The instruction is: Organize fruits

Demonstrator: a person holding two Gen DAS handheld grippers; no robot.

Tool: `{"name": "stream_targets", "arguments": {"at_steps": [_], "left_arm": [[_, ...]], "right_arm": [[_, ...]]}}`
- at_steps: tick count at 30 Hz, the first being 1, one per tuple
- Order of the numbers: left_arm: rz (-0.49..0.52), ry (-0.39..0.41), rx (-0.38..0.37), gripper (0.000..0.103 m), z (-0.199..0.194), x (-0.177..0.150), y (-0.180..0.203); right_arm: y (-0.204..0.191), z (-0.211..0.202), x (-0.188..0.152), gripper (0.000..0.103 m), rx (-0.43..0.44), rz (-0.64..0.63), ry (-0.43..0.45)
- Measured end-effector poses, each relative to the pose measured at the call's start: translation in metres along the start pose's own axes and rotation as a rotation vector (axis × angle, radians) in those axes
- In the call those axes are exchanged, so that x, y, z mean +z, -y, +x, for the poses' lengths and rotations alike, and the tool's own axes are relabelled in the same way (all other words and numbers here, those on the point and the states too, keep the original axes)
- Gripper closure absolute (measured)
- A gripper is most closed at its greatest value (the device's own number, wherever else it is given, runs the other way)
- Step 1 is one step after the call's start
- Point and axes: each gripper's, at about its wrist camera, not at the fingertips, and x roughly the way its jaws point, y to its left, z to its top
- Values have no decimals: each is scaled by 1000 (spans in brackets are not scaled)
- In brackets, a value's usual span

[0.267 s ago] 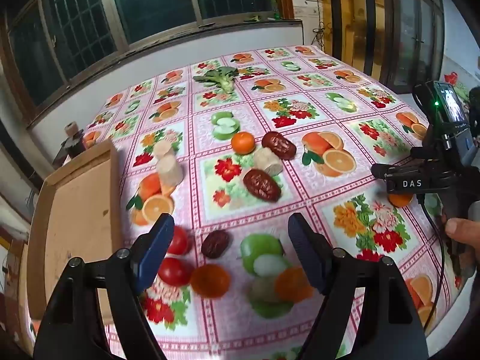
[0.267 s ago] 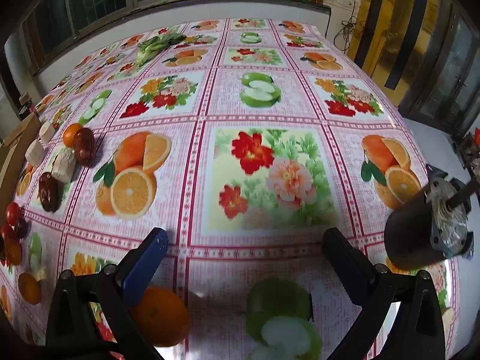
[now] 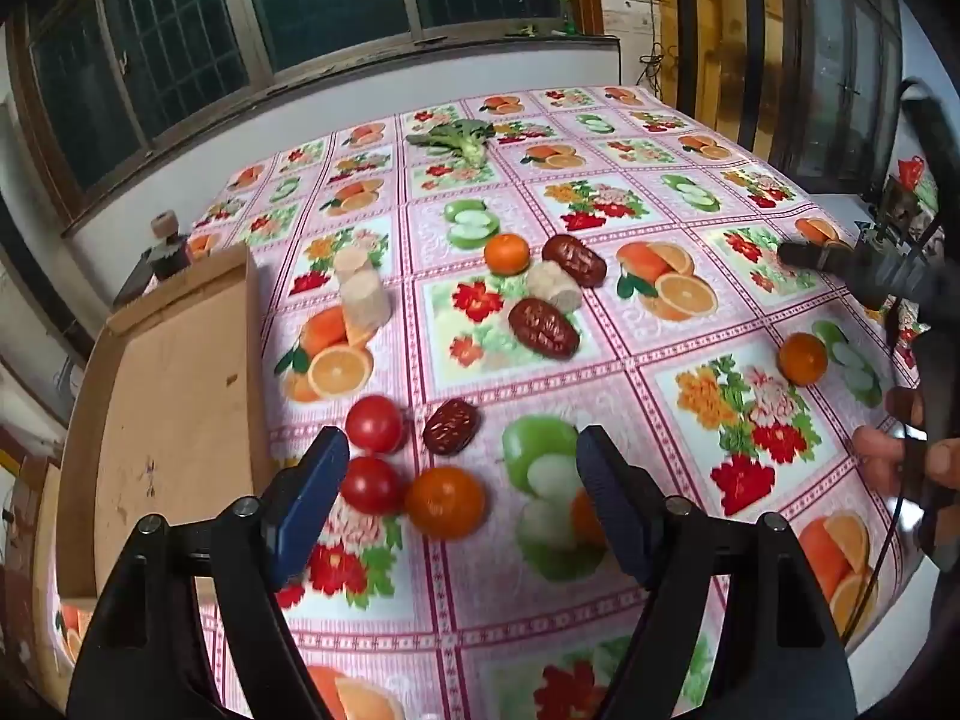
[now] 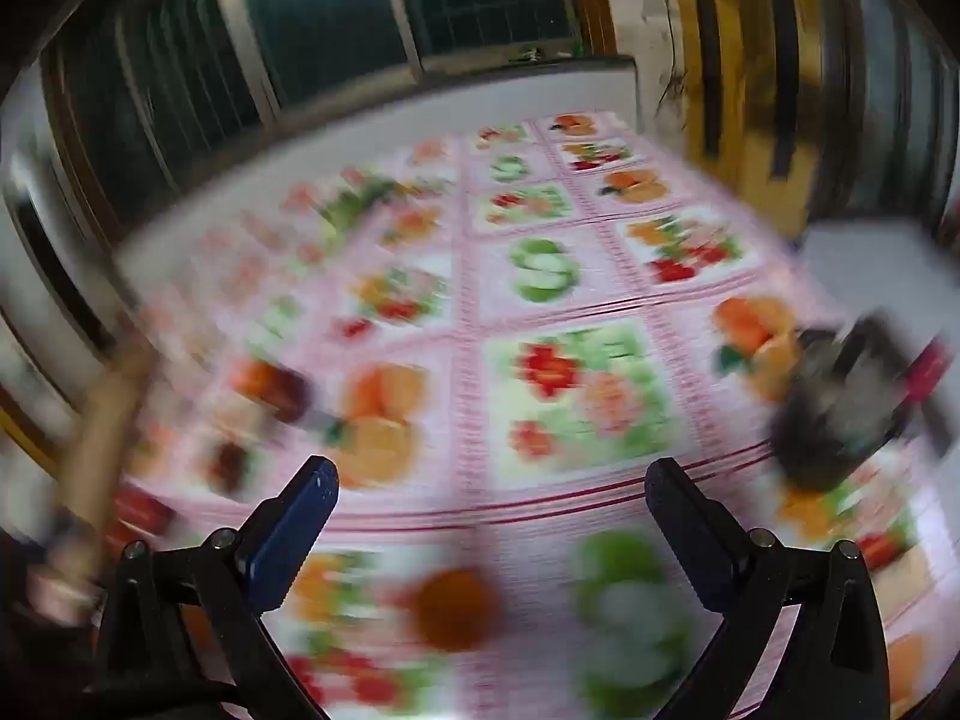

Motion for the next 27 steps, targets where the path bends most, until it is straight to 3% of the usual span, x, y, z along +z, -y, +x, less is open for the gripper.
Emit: {"name": "stream_targets", "arguments": {"at_steps": [3,6,7,10,12,15,18,21,27], "left_arm": [[-10,-14,3,25,-4,-8,-2],[-21,-25,0,25,-8,-15,-9],[-23,-26,-2,25,-10,-18,-11],[-20,-35,-10,25,-13,-24,-17],[-15,-38,-19,25,-15,-29,-21],[-15,-60,-58,25,-18,-33,-22],[-5,-70,-96,25,-21,-33,-16],[7,-66,-92,25,-26,-32,-7],[15,-64,-86,25,-32,-27,7]], "right_arm": [[13,-2,2,0,215,155,4],[-1,-7,-6,0,266,199,20],[-9,-10,-7,0,265,190,21],[-28,-18,-9,0,159,101,4],[-30,-26,-8,0,173,38,-2],[-39,-39,-12,0,114,-89,-8],[-45,-59,-20,0,103,-203,40],[-51,-72,-28,0,67,-296,34],[-60,-83,-34,0,94,-432,-51]]}}
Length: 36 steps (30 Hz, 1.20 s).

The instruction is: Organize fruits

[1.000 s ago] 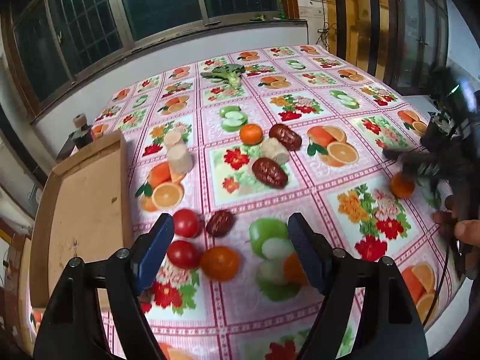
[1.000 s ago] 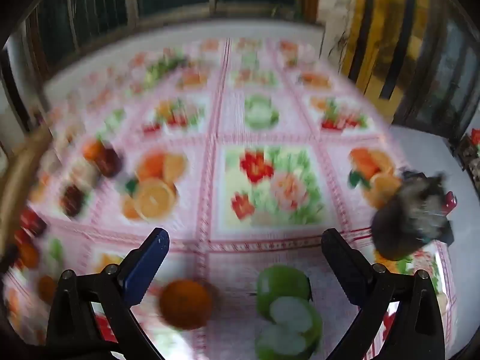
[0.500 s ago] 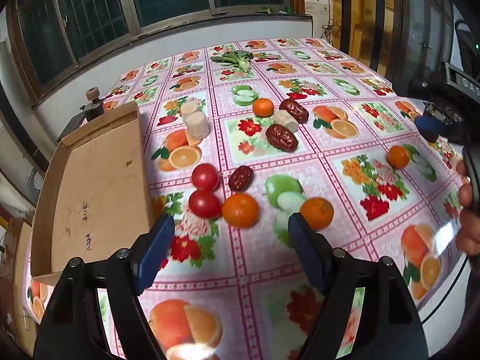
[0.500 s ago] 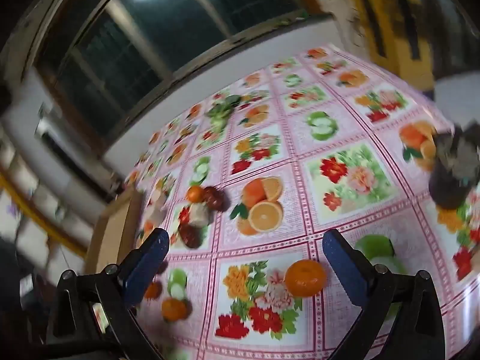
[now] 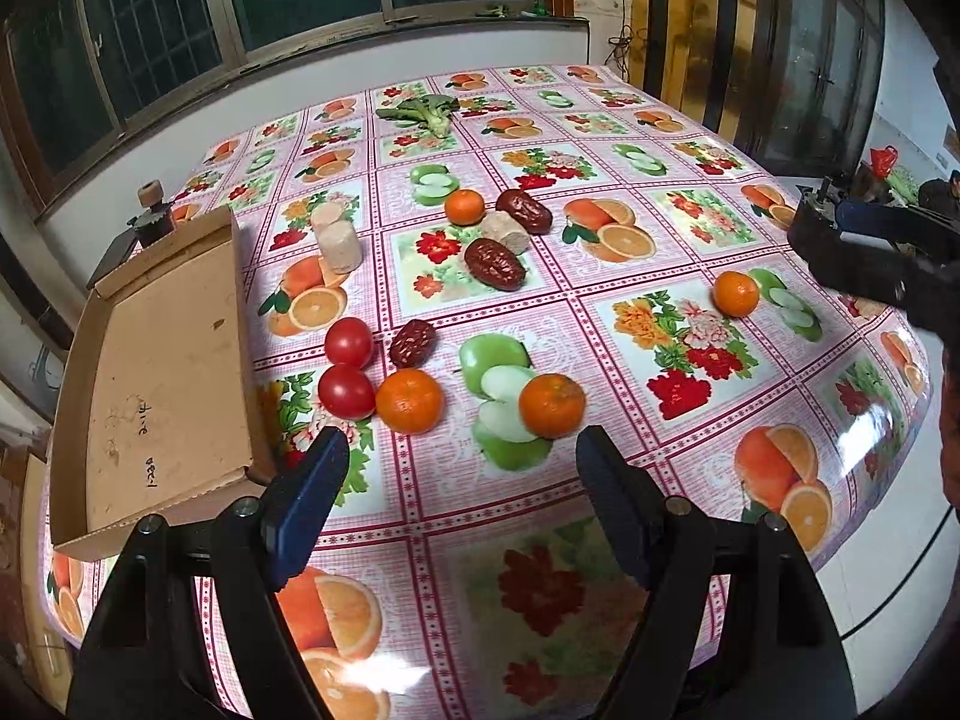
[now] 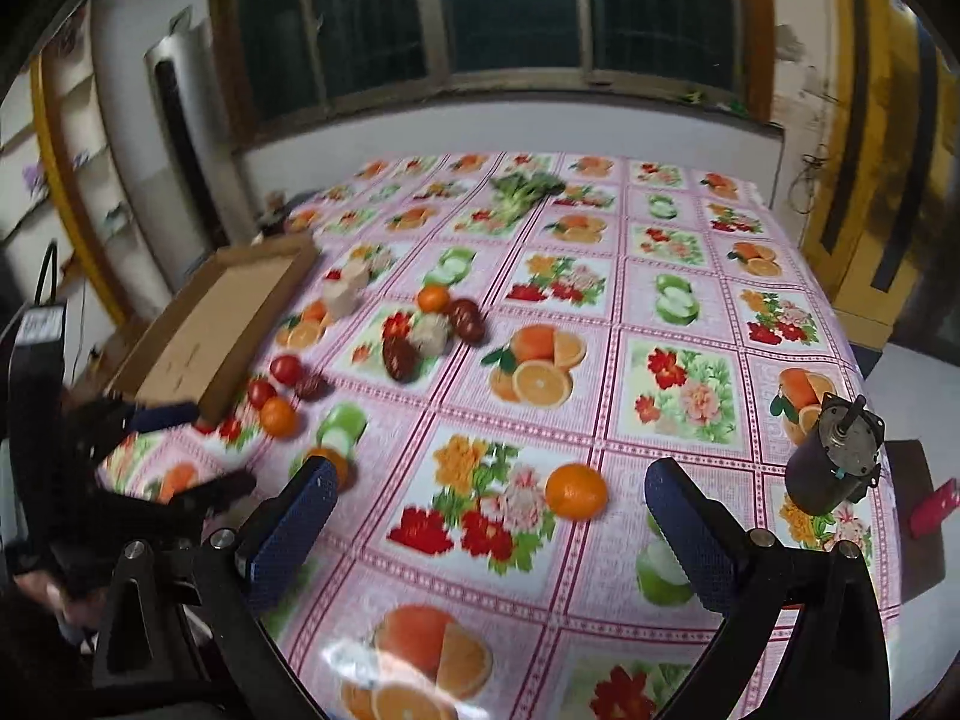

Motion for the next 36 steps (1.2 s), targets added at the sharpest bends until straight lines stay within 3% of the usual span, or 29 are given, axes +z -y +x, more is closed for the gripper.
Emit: {"name": "stream_targets", "arguments": {"at_steps": [16,36], "left_arm": [[10,-1,10,25,-2,0,10],[6,-10,6,25,4,0,11]], "right_arm": [[-21,15,-16,0,4,-202,-119],[-16,21,-18,0,10,-202,-135]]}}
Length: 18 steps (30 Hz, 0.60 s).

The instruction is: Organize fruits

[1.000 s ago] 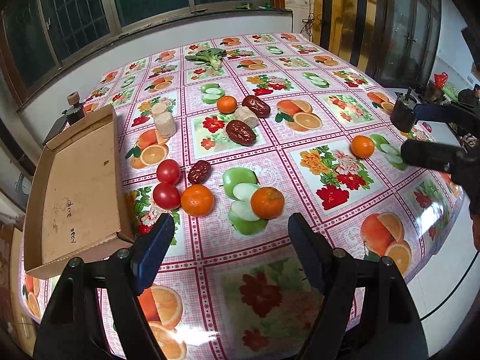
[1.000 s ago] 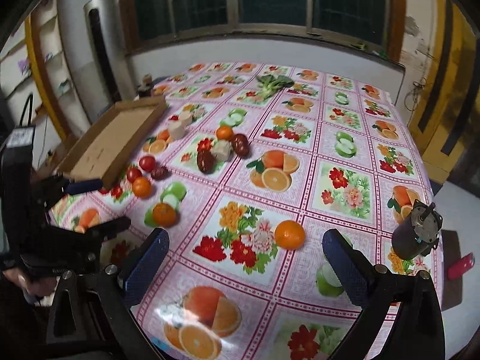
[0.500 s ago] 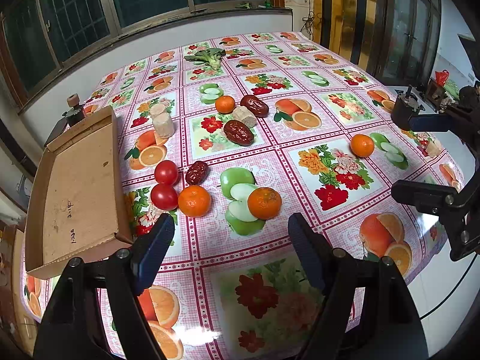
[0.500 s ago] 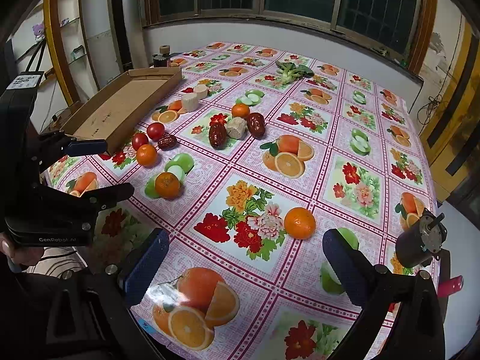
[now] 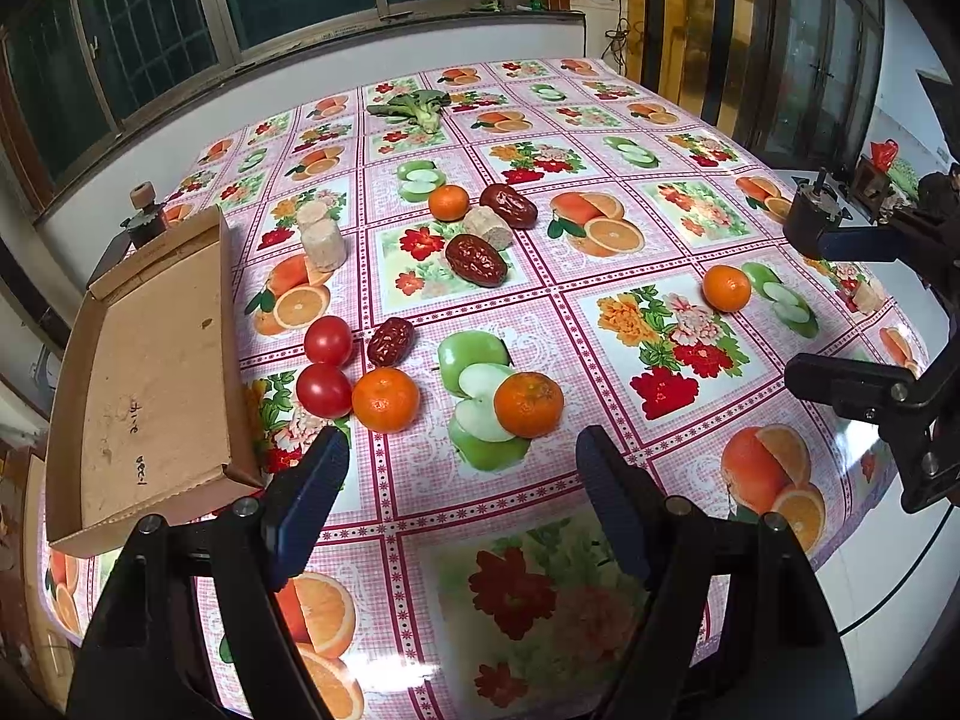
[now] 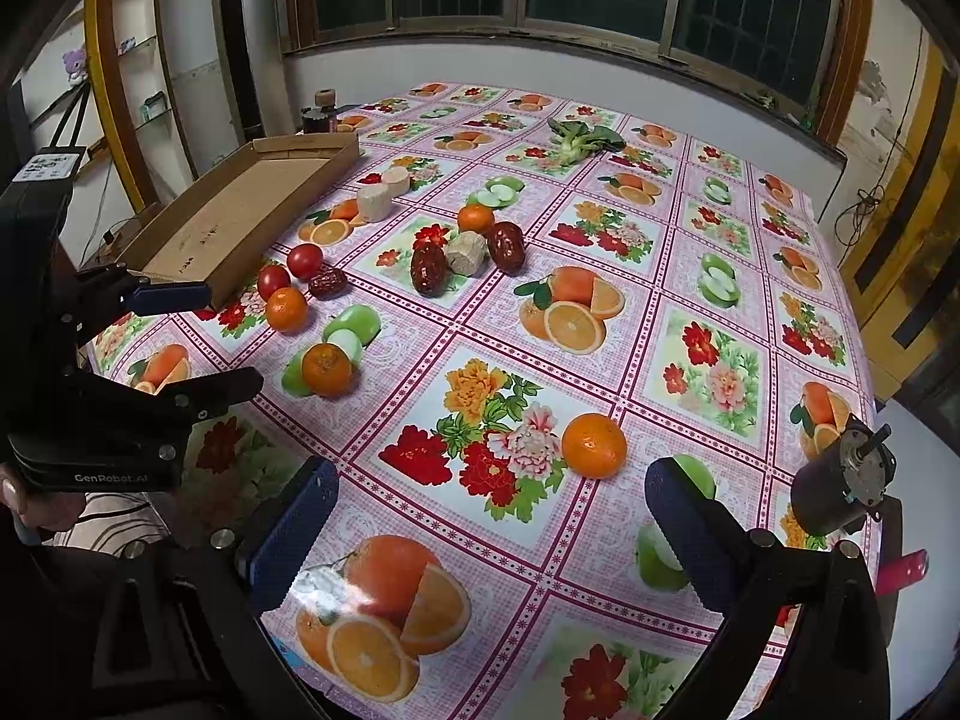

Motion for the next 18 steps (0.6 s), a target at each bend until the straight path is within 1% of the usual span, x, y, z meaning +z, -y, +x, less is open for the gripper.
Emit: {"name": "stream_targets", "arguments": {"at_steps": [12,18], "left_arm": [[-4,-19,-8,25,7,0,-1],[-13,-46,-33,25,15,1,-1]], "right_arm": [[6,6,-1,0,14,14,-10],[10,13,-3,0,21,27,-18]]}}
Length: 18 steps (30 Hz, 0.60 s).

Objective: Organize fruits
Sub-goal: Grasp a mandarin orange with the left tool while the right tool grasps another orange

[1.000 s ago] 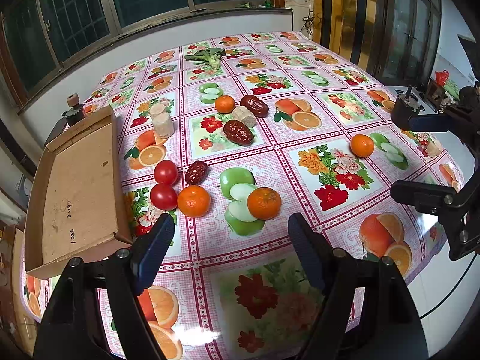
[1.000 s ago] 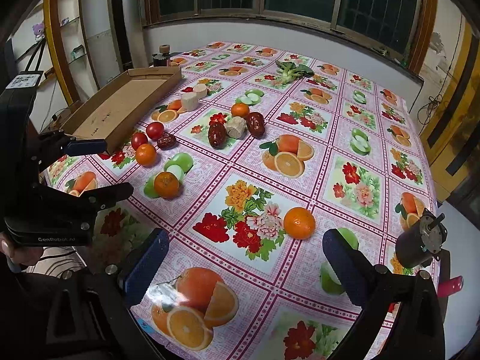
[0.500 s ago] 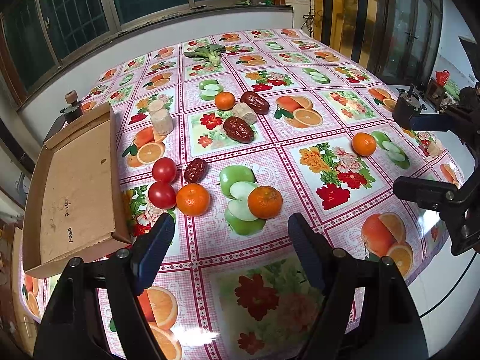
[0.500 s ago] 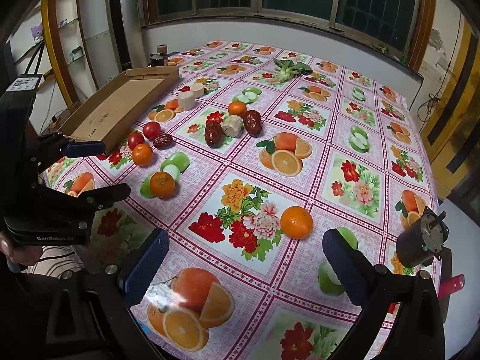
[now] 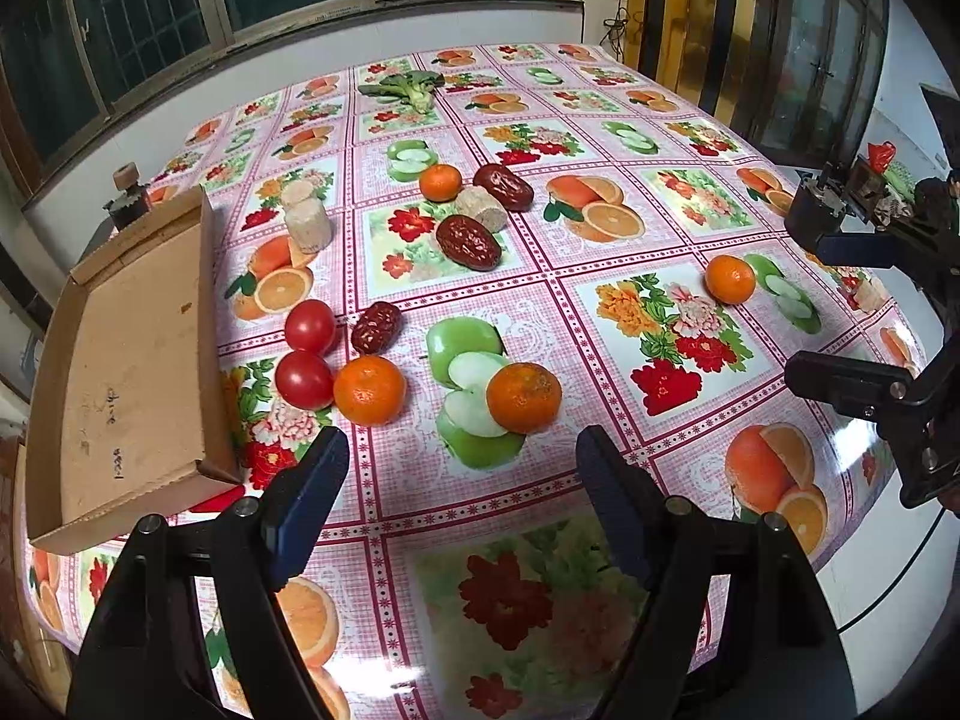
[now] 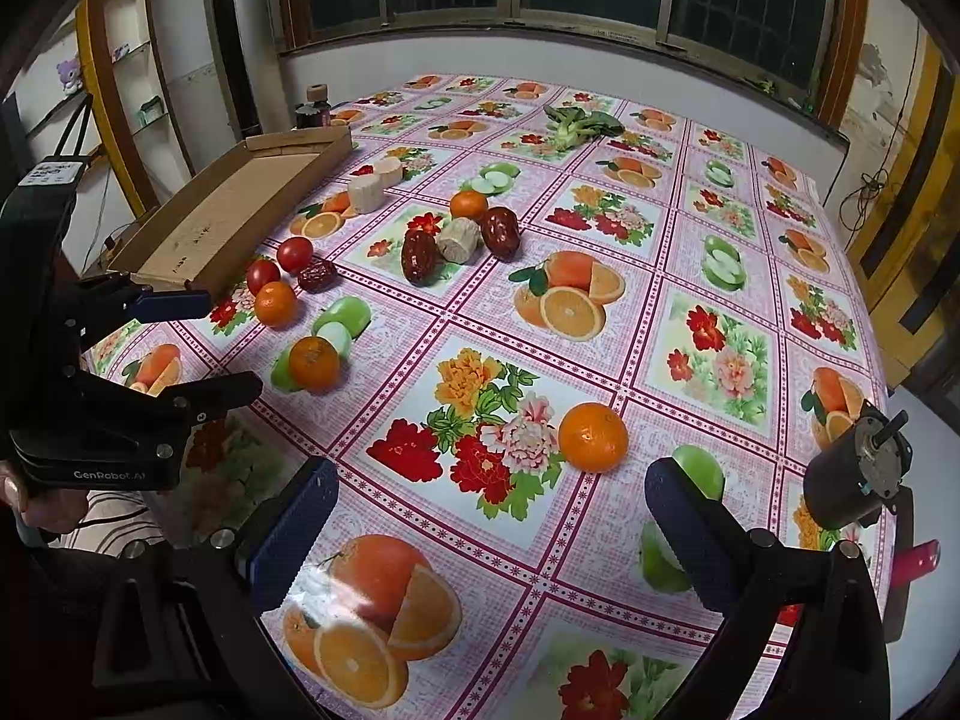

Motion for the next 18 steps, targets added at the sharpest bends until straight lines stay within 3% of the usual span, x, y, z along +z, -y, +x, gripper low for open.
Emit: {"name": "stream_targets", "arguments": {"at_steps": [11,15,18], "left_arm": [[33,-30,-16,25,29,15,15],[58,-50,-13,25,42,16,21],[64,-65,-22,25,51,16,23]], "right_arm": [[23,36,1,2,-18,29,-28],[31,50,3,7,-31,35,-44],[38,61,3,19,-39,41,-63]]}}
